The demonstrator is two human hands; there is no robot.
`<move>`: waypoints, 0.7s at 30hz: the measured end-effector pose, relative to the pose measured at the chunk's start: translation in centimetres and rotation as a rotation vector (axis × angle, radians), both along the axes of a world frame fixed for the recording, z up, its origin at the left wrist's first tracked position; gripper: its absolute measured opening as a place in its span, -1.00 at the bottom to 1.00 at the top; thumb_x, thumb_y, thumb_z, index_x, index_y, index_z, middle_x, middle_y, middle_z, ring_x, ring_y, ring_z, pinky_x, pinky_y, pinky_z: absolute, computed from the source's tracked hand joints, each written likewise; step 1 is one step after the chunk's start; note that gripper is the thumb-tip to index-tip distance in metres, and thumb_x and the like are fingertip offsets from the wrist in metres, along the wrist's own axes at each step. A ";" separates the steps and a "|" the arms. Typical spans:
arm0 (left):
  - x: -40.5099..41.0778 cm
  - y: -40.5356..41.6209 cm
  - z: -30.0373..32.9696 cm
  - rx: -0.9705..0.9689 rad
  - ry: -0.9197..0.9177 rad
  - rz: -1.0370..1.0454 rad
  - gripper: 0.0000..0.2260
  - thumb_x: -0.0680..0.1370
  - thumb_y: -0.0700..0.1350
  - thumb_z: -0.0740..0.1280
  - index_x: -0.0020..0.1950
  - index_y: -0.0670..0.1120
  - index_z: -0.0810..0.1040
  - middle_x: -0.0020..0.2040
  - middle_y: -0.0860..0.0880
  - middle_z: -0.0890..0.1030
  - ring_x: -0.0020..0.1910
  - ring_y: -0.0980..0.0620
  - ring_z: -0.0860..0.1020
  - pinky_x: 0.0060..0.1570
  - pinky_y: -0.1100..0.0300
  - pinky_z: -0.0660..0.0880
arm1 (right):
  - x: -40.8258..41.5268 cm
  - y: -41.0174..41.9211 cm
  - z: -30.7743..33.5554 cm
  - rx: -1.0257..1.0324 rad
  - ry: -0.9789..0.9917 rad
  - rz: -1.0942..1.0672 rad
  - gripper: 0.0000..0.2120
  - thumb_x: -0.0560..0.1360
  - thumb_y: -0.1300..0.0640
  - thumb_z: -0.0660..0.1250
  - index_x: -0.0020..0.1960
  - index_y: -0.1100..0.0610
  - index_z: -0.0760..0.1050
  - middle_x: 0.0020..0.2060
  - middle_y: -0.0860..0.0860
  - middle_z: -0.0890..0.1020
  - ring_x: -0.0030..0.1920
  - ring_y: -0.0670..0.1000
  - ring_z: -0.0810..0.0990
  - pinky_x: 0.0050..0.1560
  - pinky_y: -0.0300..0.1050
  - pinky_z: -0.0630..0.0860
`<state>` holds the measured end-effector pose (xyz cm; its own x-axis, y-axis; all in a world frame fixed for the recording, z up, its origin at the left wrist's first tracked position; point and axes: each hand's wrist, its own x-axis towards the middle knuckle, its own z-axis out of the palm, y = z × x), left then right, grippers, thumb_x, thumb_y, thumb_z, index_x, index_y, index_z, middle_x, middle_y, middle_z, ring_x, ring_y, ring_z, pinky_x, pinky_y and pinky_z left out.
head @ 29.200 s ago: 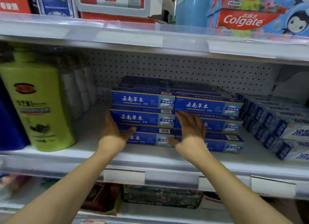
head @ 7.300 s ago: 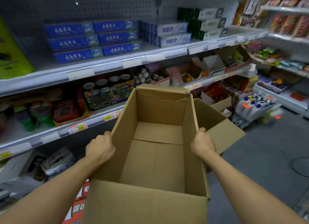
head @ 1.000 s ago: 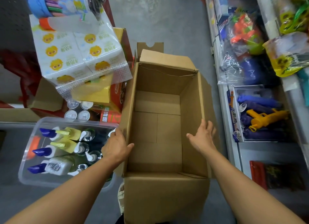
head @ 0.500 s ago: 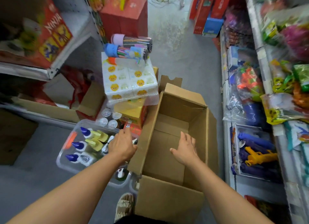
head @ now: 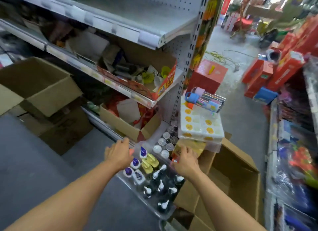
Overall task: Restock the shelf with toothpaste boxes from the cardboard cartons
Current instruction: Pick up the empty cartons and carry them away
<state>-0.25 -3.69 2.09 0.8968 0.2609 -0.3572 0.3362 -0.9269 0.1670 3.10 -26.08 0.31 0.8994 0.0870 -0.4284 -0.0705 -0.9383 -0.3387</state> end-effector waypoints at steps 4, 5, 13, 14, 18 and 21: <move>-0.3 11.3 1.7 0.024 -0.012 0.074 -0.47 0.54 0.06 0.28 0.43 -0.07 0.18 0.36 -0.11 0.37 0.33 -0.12 0.37 0.27 -0.01 0.30 | 1.1 10.2 1.7 -0.005 -0.020 0.071 -0.28 0.48 0.01 0.28 0.50 0.13 -0.01 0.45 0.14 0.13 0.44 0.21 0.07 0.40 0.05 0.13; -0.4 14.3 2.1 0.032 -0.016 0.094 -0.46 0.54 0.05 0.28 0.43 -0.07 0.17 0.37 -0.11 0.36 0.33 -0.12 0.37 0.28 -0.01 0.31 | 1.3 12.8 2.0 0.004 -0.009 0.082 -0.28 0.48 0.01 0.28 0.51 0.14 -0.01 0.45 0.15 0.13 0.44 0.22 0.07 0.40 0.04 0.13; -3.2 35.9 4.3 0.017 0.015 0.348 -0.42 0.51 0.11 0.32 0.41 -0.10 0.18 0.32 -0.14 0.40 0.28 -0.14 0.42 0.21 -0.01 0.41 | 3.7 33.6 4.3 0.052 -0.066 0.216 -0.31 0.45 -0.01 0.34 0.44 0.17 0.11 0.37 0.16 0.27 0.37 0.20 0.21 0.32 -0.04 0.23; -3.5 38.1 4.3 0.012 0.017 0.382 -0.43 0.51 0.11 0.32 0.39 -0.11 0.20 0.31 -0.15 0.41 0.27 -0.14 0.43 0.19 -0.01 0.43 | 4.3 35.9 4.6 0.064 -0.067 0.240 -0.30 0.46 0.00 0.33 0.46 0.18 0.08 0.40 0.16 0.25 0.39 0.20 0.19 0.35 -0.05 0.21; -3.7 45.8 4.1 -0.013 -0.002 0.485 -0.43 0.51 0.09 0.33 0.41 -0.10 0.21 0.31 -0.16 0.41 0.27 -0.16 0.43 0.19 -0.02 0.43 | 7.4 44.9 5.3 0.101 -0.063 0.290 -0.29 0.49 0.02 0.31 0.50 0.17 0.04 0.43 0.15 0.21 0.42 0.20 0.16 0.40 -0.02 0.18; -2.5 51.4 3.6 0.010 0.007 0.527 -0.42 0.52 0.09 0.33 0.42 -0.11 0.20 0.34 -0.16 0.38 0.30 -0.15 0.40 0.20 0.01 0.41 | 10.4 51.7 5.1 0.102 -0.059 0.334 -0.25 0.48 -0.03 0.33 0.51 0.14 0.02 0.45 0.17 0.18 0.44 0.22 0.12 0.41 0.01 0.16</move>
